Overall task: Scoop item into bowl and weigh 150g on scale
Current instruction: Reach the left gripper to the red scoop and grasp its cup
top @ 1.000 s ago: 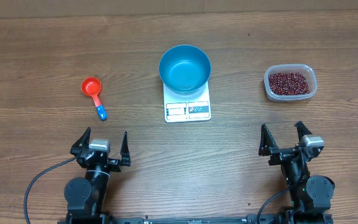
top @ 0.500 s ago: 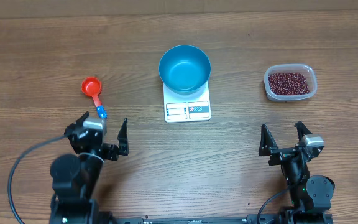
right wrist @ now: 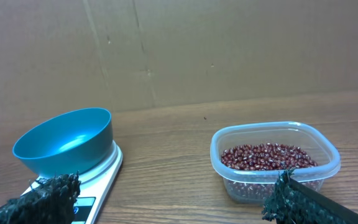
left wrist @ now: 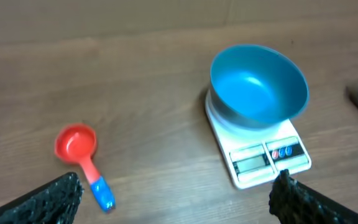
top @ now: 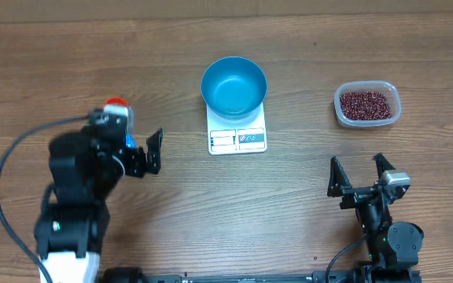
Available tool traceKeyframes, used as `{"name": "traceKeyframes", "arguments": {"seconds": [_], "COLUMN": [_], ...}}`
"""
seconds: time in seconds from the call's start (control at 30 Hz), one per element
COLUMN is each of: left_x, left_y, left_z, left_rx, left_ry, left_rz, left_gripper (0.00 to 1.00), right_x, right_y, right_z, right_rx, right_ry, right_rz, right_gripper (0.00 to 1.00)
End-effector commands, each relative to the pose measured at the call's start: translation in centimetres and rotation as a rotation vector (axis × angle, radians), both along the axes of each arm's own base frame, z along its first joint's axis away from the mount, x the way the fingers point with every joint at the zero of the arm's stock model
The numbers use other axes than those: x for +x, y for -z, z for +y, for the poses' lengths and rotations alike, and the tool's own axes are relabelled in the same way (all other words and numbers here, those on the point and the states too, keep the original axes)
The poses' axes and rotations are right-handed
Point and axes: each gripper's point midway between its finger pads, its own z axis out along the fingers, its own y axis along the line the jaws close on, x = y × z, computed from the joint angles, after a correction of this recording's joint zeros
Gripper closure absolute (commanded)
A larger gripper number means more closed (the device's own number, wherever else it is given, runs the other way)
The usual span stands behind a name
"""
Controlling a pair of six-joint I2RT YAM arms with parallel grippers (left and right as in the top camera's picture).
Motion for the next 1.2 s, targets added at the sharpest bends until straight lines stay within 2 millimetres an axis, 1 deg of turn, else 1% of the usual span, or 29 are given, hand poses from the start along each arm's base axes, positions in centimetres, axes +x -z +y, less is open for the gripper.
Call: {"name": "traceKeyframes", "arguments": {"seconds": [0.0, 0.17, 0.2, 0.3, 0.33, 0.63, 0.7, 0.77, 0.8, 0.9, 1.03, 1.17], "left_x": [1.5, 2.7, 3.3, 4.0, 4.6, 7.8, 8.4, 9.0, 9.3, 10.2, 11.4, 12.4], "left_y": [-1.7, -1.9, -1.9, -1.8, -1.6, 1.4, 2.1, 3.1, 3.6, 4.8, 6.1, 7.8], "left_z": [-0.9, -2.0, -2.1, -2.3, -2.4, -2.3, -1.9, -0.7, 0.2, 2.8, 6.1, 9.6], "left_rx": [-0.025, -0.031, -0.040, -0.057, -0.062, -0.067, -0.053, -0.017, -0.007, 0.000, 0.035, 0.040], "left_ry": [0.047, 0.139, 0.144, 0.151, 0.154, 0.148, 0.134, 0.069, 0.014, -0.139, -0.268, -0.412], "left_rz": [0.083, 0.244, 0.313, 0.402, 0.432, 0.478, 0.488, 0.506, 0.521, 0.549, 0.553, 0.564], "left_gripper": [0.00, 0.00, 0.00, 0.00, 0.00, 0.00, 0.01, 0.00, 0.02, 0.04, 0.11, 0.13], "right_x": [0.0, 0.0, 0.0, 0.0, 0.0, 0.0, 0.0, 0.0, 0.0, 0.0, 0.0, 0.0], "right_y": [0.2, 0.2, 0.2, 0.2, 0.2, 0.2, 0.2, 0.2, 0.2, 0.2, 0.2, 0.2], "right_z": [-0.2, -0.2, -0.2, -0.2, -0.2, -0.2, -0.2, -0.2, -0.2, -0.2, -0.2, -0.2], "right_rx": [0.001, 0.001, 0.001, 0.001, 0.001, 0.001, 0.001, 0.001, 0.001, 0.001, 0.001, 0.001], "right_ry": [0.011, 0.011, 0.011, 0.011, 0.011, 0.011, 0.011, 0.011, 0.011, 0.011, 0.011, 0.011], "right_rz": [-0.003, -0.003, -0.003, -0.003, -0.003, -0.003, -0.003, -0.003, -0.003, -0.003, -0.003, -0.003], "right_gripper": [0.00, 0.00, 0.00, 0.00, 0.00, 0.00, 0.00, 0.00, 0.00, 0.00, 0.00, 0.00]}}
